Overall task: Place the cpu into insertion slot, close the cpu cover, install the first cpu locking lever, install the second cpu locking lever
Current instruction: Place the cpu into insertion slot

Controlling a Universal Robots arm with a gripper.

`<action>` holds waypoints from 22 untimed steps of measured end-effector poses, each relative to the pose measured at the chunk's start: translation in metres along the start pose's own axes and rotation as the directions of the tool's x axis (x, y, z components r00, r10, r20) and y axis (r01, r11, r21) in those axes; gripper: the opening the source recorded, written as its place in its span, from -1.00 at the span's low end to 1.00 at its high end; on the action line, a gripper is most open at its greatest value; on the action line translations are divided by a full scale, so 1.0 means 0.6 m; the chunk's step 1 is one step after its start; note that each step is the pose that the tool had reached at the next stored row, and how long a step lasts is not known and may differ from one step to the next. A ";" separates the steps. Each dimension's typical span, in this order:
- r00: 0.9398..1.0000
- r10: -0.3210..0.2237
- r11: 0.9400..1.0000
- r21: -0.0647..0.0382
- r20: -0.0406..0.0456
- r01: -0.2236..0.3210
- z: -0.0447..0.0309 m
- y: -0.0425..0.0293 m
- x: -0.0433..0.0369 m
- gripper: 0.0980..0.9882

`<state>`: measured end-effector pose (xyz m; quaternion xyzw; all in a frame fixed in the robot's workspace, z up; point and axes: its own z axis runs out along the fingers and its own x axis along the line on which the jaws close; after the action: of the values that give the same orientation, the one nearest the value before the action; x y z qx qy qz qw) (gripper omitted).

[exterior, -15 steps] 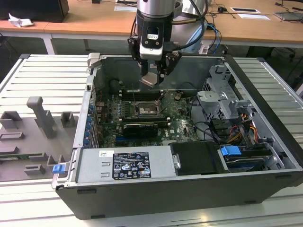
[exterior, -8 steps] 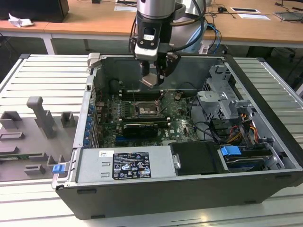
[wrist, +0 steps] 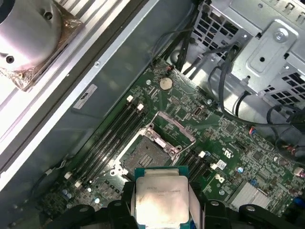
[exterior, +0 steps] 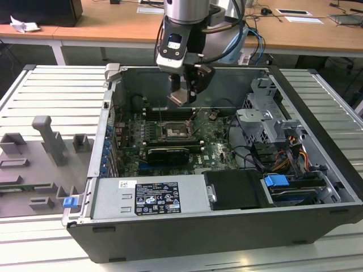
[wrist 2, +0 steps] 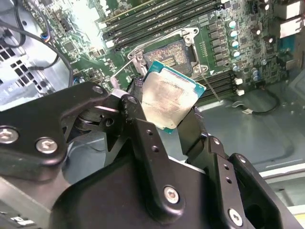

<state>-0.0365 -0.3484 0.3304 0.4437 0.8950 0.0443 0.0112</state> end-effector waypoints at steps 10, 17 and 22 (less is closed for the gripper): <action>0.980 0.200 0.980 -0.005 0.019 -0.200 0.018 -0.002 0.000 -0.02; 0.973 0.229 0.973 0.005 0.027 -0.229 0.039 -0.003 -0.001 -0.02; 0.973 0.227 0.974 0.016 0.047 -0.228 0.048 -0.004 0.000 -0.02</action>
<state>-0.0366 -0.3477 0.3012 0.5442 0.8383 0.0256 0.0214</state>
